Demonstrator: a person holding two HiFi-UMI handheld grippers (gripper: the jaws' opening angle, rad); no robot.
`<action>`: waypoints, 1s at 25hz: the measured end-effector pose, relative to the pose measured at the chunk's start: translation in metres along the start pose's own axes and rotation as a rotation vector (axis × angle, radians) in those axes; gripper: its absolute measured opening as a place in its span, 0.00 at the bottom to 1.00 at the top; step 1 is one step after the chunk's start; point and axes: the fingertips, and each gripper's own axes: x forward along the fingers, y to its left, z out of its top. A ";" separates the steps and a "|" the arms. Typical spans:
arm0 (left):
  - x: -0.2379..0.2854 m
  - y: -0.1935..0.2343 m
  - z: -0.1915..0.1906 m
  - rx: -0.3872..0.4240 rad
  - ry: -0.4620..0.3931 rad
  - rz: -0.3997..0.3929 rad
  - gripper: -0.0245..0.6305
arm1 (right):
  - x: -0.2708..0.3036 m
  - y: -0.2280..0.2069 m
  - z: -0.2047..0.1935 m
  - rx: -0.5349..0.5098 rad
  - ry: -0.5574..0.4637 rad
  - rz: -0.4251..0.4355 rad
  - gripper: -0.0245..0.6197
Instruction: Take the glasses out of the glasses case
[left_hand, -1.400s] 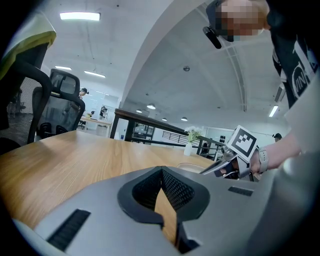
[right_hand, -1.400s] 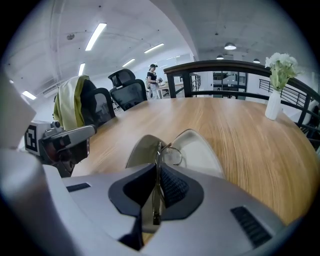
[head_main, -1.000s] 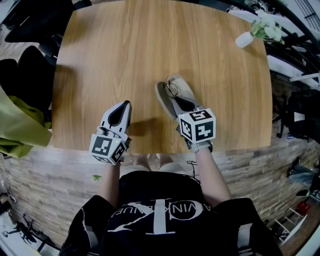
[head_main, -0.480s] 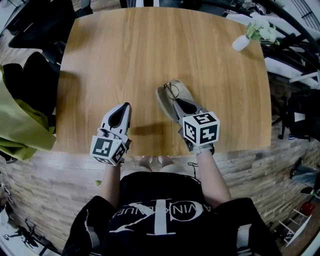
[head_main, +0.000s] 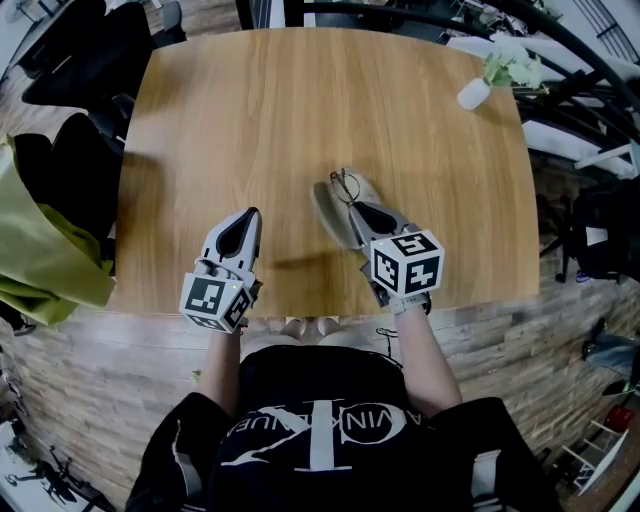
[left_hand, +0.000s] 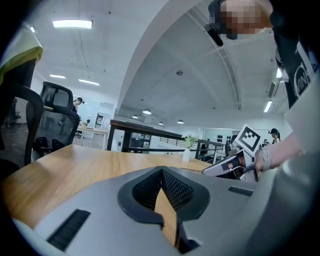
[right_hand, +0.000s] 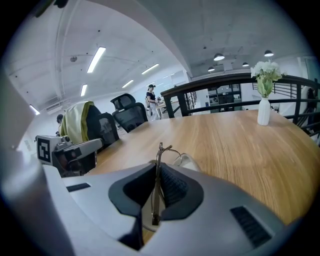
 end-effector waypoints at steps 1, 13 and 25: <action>0.000 -0.001 0.001 0.001 -0.001 -0.002 0.06 | -0.001 0.000 0.001 0.000 -0.004 0.001 0.10; -0.005 0.001 0.015 0.023 -0.029 0.004 0.06 | -0.014 0.004 0.016 -0.003 -0.064 0.013 0.10; -0.008 0.003 0.029 0.040 -0.049 0.004 0.06 | -0.031 0.005 0.031 0.002 -0.124 0.010 0.10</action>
